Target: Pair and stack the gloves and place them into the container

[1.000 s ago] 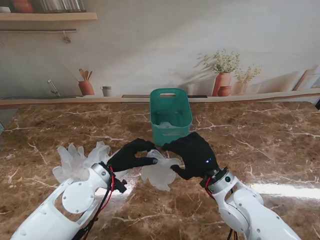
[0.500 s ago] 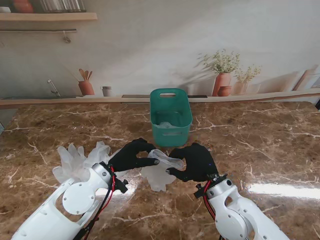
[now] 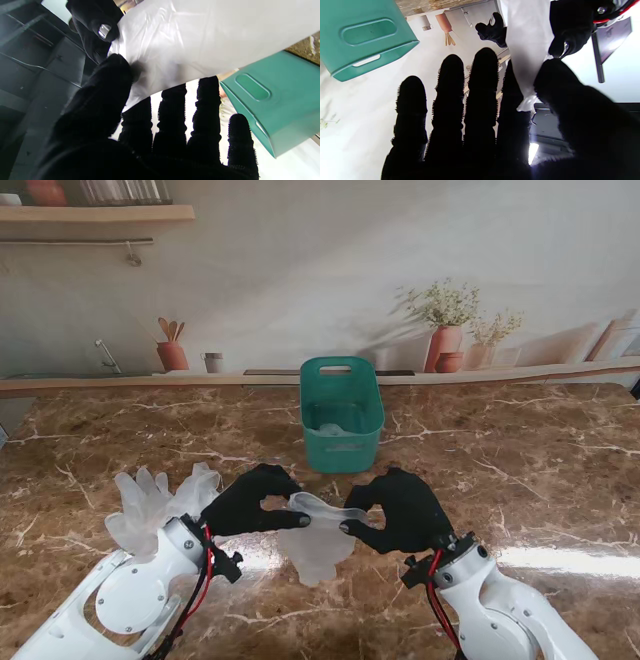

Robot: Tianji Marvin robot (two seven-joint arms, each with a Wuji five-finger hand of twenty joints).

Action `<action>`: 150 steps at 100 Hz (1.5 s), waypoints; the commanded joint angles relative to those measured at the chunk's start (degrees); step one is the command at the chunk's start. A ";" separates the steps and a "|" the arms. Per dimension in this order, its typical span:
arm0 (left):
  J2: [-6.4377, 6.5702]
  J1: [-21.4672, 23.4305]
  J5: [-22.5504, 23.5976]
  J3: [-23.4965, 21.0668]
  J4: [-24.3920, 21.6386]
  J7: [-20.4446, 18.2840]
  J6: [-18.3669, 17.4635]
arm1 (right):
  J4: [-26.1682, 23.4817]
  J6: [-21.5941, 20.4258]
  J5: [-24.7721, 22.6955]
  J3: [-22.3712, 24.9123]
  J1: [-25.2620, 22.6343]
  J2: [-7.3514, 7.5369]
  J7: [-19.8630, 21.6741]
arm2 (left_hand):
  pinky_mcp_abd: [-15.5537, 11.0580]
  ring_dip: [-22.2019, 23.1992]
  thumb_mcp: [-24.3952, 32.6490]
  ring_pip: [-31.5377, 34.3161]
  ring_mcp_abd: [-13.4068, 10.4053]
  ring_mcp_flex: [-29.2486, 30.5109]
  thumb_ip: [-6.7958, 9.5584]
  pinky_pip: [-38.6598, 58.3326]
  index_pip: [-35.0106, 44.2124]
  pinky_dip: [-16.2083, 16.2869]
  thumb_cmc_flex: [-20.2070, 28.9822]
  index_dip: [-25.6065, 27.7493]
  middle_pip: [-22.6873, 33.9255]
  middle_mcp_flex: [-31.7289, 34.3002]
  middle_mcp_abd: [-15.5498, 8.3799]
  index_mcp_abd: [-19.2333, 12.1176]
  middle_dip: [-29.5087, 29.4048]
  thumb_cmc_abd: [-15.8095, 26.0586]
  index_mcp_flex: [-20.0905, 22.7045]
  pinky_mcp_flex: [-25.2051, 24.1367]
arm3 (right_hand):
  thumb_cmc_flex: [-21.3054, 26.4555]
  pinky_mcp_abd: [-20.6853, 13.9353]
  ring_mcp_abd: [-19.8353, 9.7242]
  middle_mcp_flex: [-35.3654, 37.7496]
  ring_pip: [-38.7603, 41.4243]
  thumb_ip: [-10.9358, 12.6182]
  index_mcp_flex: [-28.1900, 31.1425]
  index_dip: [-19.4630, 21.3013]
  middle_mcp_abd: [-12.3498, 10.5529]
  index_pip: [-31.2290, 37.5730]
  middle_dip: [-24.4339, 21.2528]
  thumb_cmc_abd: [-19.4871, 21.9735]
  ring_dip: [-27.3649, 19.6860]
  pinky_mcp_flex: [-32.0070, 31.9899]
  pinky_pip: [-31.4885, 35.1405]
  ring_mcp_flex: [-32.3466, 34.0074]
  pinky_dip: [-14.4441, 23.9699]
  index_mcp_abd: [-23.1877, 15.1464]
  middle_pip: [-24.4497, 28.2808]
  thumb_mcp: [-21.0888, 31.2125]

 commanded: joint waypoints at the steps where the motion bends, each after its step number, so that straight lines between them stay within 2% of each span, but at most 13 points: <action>1: 0.91 1.96 -0.31 -0.12 -1.74 -0.72 -0.85 | -1.82 -0.43 0.21 0.50 -2.48 0.41 0.93 | 0.78 1.12 -2.28 1.79 0.79 1.53 -0.11 2.34 1.33 -0.92 1.32 -1.27 1.47 2.61 0.37 0.61 -1.37 2.28 2.69 -0.21 | 1.76 0.16 -0.93 1.78 1.34 -0.24 1.44 1.40 0.01 1.52 1.40 0.58 1.11 0.22 2.10 2.62 1.61 -0.50 1.36 2.08; 4: 1.14 2.58 -0.61 -0.43 -2.44 -1.52 -1.15 | -2.59 -0.92 0.40 1.01 -3.40 0.42 1.25 | 0.82 1.14 -2.60 1.82 0.84 1.56 -0.18 2.48 1.30 -0.91 1.24 -1.39 1.49 2.64 0.53 1.17 -1.43 2.81 2.77 -0.07 | 1.73 0.28 -0.83 1.91 1.78 0.18 1.68 1.94 0.15 1.41 1.80 0.22 1.32 0.30 2.41 2.71 1.70 -0.31 1.57 2.35; 8: 1.55 3.44 -1.41 -0.95 -3.45 -3.15 -1.40 | -3.76 -1.63 1.09 1.79 -4.75 0.44 2.12 | 0.90 1.24 -7.26 1.77 1.16 1.35 0.91 2.74 1.39 -1.14 3.20 -1.81 1.60 2.55 0.87 1.99 -1.83 4.62 2.85 -0.20 | 1.83 0.38 -0.69 2.20 2.10 0.37 1.88 2.17 0.31 1.46 1.97 0.02 1.45 0.51 2.66 2.99 1.78 -0.01 1.71 2.51; 18: 2.64 5.67 -4.14 -2.33 -5.66 -7.34 -2.16 | -6.86 -3.46 3.90 4.02 -8.30 0.66 5.97 | 1.00 1.34 -8.08 1.86 1.74 1.06 0.95 2.61 0.33 -1.18 2.91 -2.30 1.59 2.77 1.58 3.94 -1.91 6.73 4.15 -0.44 | 2.17 0.67 -0.29 2.68 3.01 0.87 2.16 2.49 0.92 1.59 2.26 -0.46 1.84 0.75 3.49 3.36 2.10 0.85 1.88 2.72; 36: 4.17 9.20 -9.07 -3.90 -8.01 -13.55 -2.96 | -10.75 -5.61 9.06 6.38 -12.99 1.37 12.70 | 1.17 1.27 -7.46 2.11 2.85 1.72 1.05 2.57 -1.17 -1.06 1.74 -2.87 1.41 4.68 2.82 6.64 -2.61 9.33 7.73 -0.52 | 2.25 1.50 0.58 4.28 4.86 1.39 3.03 2.78 1.79 2.05 2.31 -0.71 2.42 2.76 6.08 5.38 2.95 2.79 2.41 3.20; 44: 4.63 10.16 -10.50 -4.26 -8.30 -15.52 -2.90 | -11.51 -5.75 11.04 6.59 -14.01 1.67 14.84 | 1.37 1.21 -3.69 2.42 3.15 1.98 0.54 2.55 -2.89 -0.84 -0.37 -1.48 1.55 5.38 3.06 7.11 -3.29 9.12 9.07 -0.33 | 2.11 1.76 0.87 4.94 5.53 1.57 3.53 2.88 2.03 2.17 2.36 -1.04 2.57 3.71 7.35 6.24 3.21 3.20 2.69 3.65; 62: 5.36 9.98 -12.45 -4.02 -6.89 -19.60 -1.07 | -11.49 -3.13 15.34 6.47 -13.77 2.50 20.40 | 1.22 0.86 -2.82 1.91 2.90 1.65 0.27 2.27 -3.73 -0.95 -0.77 -2.48 0.63 5.49 2.92 7.02 -3.87 9.35 9.42 -0.68 | 2.06 1.92 1.28 5.57 5.96 1.66 3.90 2.65 2.48 2.11 2.25 -1.43 2.56 4.69 8.80 7.09 3.20 3.76 2.63 3.98; 76: 5.22 7.32 -11.83 -2.32 -3.52 -20.01 1.23 | -8.60 2.07 18.50 4.51 -9.78 3.18 24.66 | 1.14 0.80 -2.84 1.74 2.82 1.33 0.33 1.98 -3.96 -1.08 -0.74 -2.64 0.46 5.23 2.95 6.98 -3.97 9.39 9.31 -0.95 | 2.10 1.71 1.28 5.44 5.83 1.70 3.73 2.46 2.41 1.95 2.15 -1.28 2.46 4.55 9.01 6.84 2.93 3.71 2.39 3.60; 91: 4.30 2.80 -9.47 0.60 1.23 -17.64 4.42 | -2.28 7.95 19.99 0.44 -2.33 3.24 25.88 | 1.03 0.87 -2.79 1.71 2.87 0.74 0.56 1.89 -4.15 -1.05 -0.77 -2.68 0.41 4.56 3.13 7.06 -3.95 9.31 8.82 -1.14 | 2.23 1.58 1.25 5.18 5.64 1.79 3.59 2.33 2.46 1.94 2.10 -1.15 2.37 3.92 8.90 6.31 2.61 3.72 2.20 3.36; 107: 2.28 -2.77 -3.94 4.94 6.97 -9.67 7.37 | 6.09 11.38 19.53 -4.28 6.61 2.99 25.31 | 0.68 1.45 0.43 2.89 2.99 0.37 1.03 3.98 -3.51 0.69 -2.66 -2.28 1.50 4.20 3.20 6.85 -3.63 8.06 8.52 -0.96 | 1.86 1.14 0.70 4.57 5.90 1.93 3.19 2.38 2.30 1.93 2.19 -0.51 2.55 2.77 8.59 5.20 2.17 3.42 2.16 3.26; 128: -0.33 -10.11 4.70 10.56 14.29 0.78 11.35 | 19.03 12.50 20.07 -11.05 17.28 1.31 18.74 | 0.38 1.73 4.79 3.86 2.79 0.60 0.34 5.48 -2.67 1.38 -5.25 -1.27 2.33 4.47 2.84 6.11 -3.71 6.68 8.16 -0.65 | 1.46 0.84 0.36 4.05 6.42 1.33 2.90 2.91 1.96 2.28 2.55 -1.48 2.68 1.79 8.37 4.33 1.86 2.55 2.53 3.84; 137: -1.16 -13.23 6.70 13.04 17.14 3.34 13.50 | 23.84 12.85 18.92 -13.70 20.98 0.35 14.61 | 0.21 1.74 5.08 3.87 2.67 0.31 0.34 5.93 -2.58 1.53 -5.43 -1.17 2.35 4.36 2.97 6.06 -3.74 6.73 8.04 -0.63 | 1.03 0.80 0.13 4.02 6.75 0.93 2.95 3.06 1.76 2.42 2.80 -2.14 2.68 1.93 8.56 4.41 1.86 2.10 2.94 4.55; 150: -2.35 -17.80 8.36 16.87 21.94 6.29 15.86 | 29.36 14.45 18.47 -16.97 25.41 -0.50 12.02 | -0.06 1.68 5.32 3.92 2.43 0.26 0.23 6.52 -2.54 1.65 -5.90 -1.24 2.36 4.22 2.62 5.70 -3.84 6.60 8.05 -0.53 | 0.82 0.69 0.01 3.71 6.72 0.59 2.86 3.04 1.46 2.37 2.89 -2.32 2.56 1.76 8.51 4.19 1.79 1.84 3.02 4.94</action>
